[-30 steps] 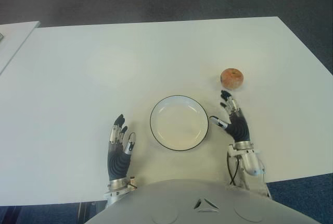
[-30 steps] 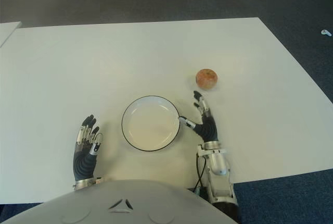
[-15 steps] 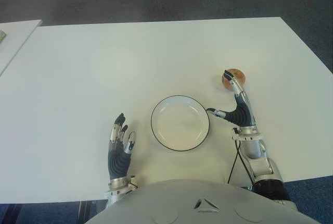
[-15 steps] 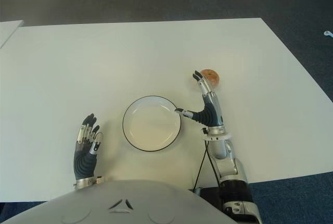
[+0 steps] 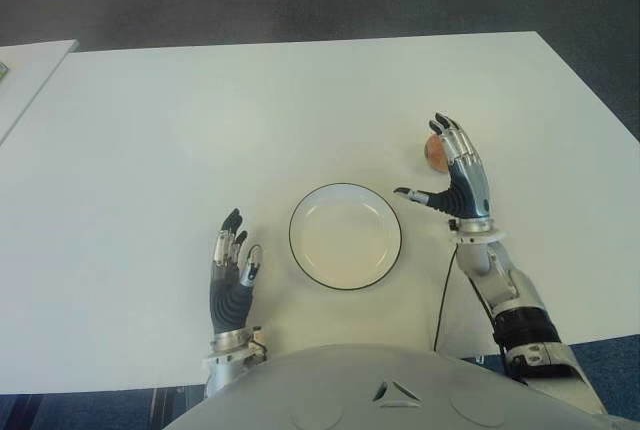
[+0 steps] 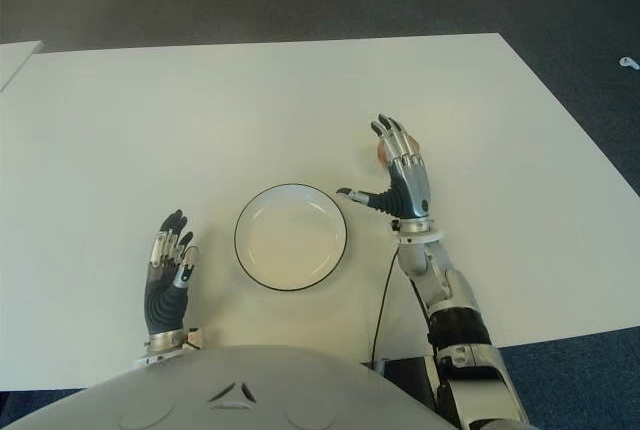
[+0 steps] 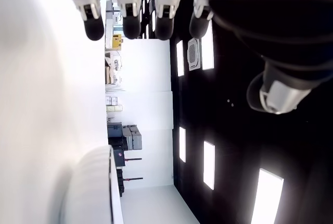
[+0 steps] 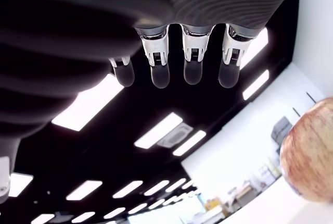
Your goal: Put the apples into the plate.
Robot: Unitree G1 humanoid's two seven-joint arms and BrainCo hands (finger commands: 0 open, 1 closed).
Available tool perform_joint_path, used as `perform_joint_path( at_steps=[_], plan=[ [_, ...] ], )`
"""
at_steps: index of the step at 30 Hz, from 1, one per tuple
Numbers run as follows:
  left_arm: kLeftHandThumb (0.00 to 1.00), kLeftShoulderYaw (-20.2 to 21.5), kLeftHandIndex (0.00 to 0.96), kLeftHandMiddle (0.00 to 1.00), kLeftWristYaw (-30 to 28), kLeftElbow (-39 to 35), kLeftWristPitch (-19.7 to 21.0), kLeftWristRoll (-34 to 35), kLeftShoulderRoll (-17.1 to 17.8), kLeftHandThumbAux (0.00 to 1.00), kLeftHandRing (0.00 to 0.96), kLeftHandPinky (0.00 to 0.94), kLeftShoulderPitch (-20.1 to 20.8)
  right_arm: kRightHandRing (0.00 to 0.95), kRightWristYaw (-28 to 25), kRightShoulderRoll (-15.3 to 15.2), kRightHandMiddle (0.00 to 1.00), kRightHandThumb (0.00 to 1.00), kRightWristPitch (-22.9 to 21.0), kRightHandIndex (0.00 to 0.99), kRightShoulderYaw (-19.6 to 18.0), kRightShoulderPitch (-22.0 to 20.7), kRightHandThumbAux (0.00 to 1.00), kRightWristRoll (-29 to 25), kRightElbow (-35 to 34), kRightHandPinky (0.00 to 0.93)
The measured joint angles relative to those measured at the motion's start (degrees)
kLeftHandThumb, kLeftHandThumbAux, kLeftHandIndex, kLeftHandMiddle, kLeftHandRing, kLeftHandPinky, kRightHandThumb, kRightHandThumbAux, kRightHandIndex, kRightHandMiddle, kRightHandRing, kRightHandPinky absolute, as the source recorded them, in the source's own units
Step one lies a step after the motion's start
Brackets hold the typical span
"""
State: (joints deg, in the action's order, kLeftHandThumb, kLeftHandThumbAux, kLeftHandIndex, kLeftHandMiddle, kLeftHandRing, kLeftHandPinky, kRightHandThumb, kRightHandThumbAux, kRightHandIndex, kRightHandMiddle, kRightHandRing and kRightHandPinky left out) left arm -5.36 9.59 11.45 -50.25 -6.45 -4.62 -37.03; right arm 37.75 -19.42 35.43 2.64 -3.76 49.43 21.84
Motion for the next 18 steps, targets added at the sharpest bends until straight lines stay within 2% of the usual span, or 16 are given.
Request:
perform_joint_path(
  at_steps=[9, 18],
  plan=[
    [0.043, 0.35, 0.0, 0.0, 0.01, 0.23, 0.05, -0.06, -0.1, 0.418, 0.0, 0.0, 0.4, 0.0, 1.71, -2.14, 0.0, 0.278, -6.36, 0.0, 2.75, -3.51, 0.402, 0.92, 1.13, 0.0],
    [0.029, 0.59, 0.0, 0.0, 0.01, 1.4, -0.58, 0.61, -0.39, 0.421, 0.0, 0.0, 2.02, 0.0, -0.73, -3.58, 0.0, 0.282, -10.77, 0.0, 5.36, -6.57, 0.381, 0.64, 2.7, 0.0]
  ],
)
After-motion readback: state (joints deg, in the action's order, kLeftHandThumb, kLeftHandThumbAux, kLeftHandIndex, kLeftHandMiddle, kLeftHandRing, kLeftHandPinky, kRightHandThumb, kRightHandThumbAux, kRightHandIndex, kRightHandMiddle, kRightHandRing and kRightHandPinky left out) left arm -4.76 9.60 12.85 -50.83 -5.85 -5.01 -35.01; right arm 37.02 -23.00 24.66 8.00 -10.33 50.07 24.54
